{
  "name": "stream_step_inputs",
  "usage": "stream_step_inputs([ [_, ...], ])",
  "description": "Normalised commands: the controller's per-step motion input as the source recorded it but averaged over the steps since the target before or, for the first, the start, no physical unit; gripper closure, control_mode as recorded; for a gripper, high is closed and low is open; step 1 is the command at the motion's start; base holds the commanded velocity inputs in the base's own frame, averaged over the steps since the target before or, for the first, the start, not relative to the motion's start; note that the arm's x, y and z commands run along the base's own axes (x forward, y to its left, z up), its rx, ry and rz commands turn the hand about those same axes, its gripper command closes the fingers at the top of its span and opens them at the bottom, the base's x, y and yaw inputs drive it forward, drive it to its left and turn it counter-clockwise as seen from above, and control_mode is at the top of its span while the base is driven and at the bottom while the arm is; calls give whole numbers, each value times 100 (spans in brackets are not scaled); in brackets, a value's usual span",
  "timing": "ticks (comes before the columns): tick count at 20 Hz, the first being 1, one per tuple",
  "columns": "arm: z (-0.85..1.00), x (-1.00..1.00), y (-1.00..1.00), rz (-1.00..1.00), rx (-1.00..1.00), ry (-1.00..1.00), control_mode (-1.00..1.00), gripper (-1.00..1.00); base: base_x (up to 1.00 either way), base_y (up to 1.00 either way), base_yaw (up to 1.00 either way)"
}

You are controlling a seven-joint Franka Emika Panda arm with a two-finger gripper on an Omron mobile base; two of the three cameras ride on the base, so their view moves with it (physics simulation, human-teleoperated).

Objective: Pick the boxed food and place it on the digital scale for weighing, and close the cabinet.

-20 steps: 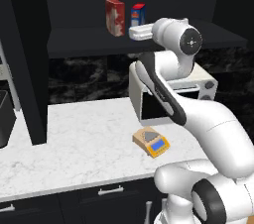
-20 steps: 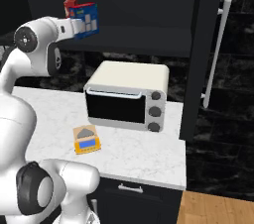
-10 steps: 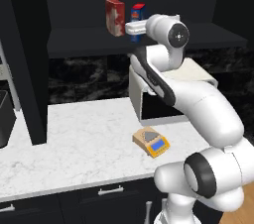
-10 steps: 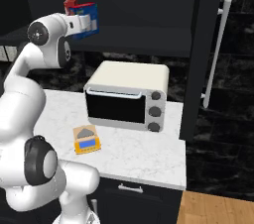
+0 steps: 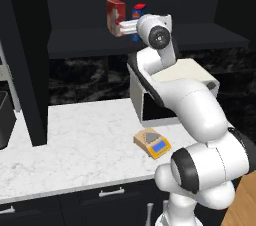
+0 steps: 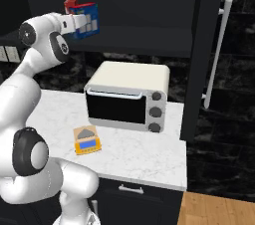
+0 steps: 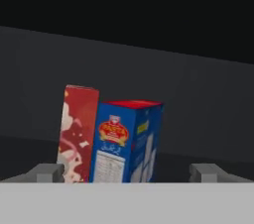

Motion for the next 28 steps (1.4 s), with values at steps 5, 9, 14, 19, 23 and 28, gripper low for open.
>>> stream_step_inputs([
  [5,-2,12,40,-2,1,-2,-100,-100,0,0,0],
  [9,-2,21,14,0,8,1,-100,-100,0,0,0],
  [14,0,11,-7,0,5,0,-100,-100,0,0,0],
  [19,0,8,-9,0,3,0,-100,-100,0,0,0],
  [23,0,19,-10,-1,3,0,-100,-100,0,0,0],
  [28,0,16,-10,-1,3,0,-100,-100,0,0,0],
])
